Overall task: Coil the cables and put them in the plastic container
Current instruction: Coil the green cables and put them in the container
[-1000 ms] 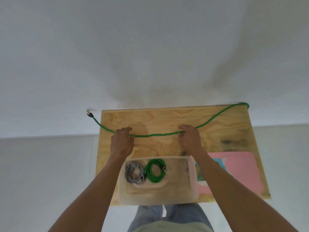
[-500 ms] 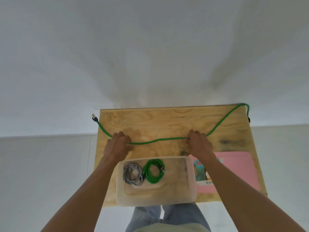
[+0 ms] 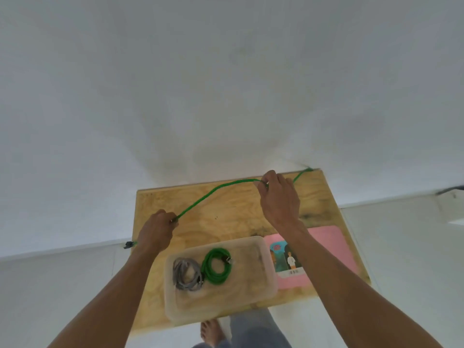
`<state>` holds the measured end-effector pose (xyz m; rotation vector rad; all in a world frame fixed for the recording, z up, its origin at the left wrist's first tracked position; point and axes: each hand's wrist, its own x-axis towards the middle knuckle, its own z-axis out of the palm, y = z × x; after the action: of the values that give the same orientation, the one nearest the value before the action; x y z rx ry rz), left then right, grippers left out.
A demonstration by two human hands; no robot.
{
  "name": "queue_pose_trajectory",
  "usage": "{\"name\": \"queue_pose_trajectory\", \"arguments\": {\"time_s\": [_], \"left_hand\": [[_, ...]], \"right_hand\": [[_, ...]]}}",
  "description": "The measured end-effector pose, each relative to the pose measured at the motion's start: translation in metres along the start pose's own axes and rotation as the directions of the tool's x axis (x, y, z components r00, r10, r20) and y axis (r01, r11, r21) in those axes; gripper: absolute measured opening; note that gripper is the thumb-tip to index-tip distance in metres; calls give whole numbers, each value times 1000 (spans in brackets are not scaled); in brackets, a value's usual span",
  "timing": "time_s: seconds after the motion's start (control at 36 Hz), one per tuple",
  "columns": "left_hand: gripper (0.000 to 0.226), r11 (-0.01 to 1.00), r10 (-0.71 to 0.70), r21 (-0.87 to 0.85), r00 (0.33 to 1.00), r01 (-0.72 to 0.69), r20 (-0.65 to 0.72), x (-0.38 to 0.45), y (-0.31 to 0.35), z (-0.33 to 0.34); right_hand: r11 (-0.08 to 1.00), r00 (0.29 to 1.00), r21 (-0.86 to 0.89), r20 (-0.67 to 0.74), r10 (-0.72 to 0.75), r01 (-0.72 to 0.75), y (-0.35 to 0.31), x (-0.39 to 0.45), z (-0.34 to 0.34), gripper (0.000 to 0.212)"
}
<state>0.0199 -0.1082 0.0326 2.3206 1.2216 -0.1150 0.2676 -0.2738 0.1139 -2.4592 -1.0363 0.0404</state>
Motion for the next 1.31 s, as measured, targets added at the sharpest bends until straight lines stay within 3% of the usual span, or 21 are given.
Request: {"name": "queue_pose_trajectory", "arguments": {"time_s": [0.22,0.39,0.61,0.89,1.06,1.19,1.31], "left_hand": [[18,975,8,-213,971,-60,-239,11,37,-41],[17,949,31,-289,951,-125,-309,22,85,-67],[19,895,86,-409,969,-178,-232,33,167,-72],[16,832,179,-485,958,-269,-226,63,327,-48],[25,814,139,-531,966,-237,-218,79,408,-17],[27,859,60,-490,979,-149,-192,87,449,13],[23,874,7,-478,985,-90,-173,89,469,32]], "right_hand": [[992,929,118,-370,-2,49,-37,19,-33,22],[973,885,222,-464,42,70,-39,51,-68,19],[918,905,395,-398,151,21,3,107,-119,17],[844,833,536,-473,288,12,116,169,-198,16],[889,871,458,-447,203,28,181,186,-208,15],[928,954,366,-249,165,-65,229,200,-200,13],[930,948,353,-248,199,-103,257,209,-210,15]]}}
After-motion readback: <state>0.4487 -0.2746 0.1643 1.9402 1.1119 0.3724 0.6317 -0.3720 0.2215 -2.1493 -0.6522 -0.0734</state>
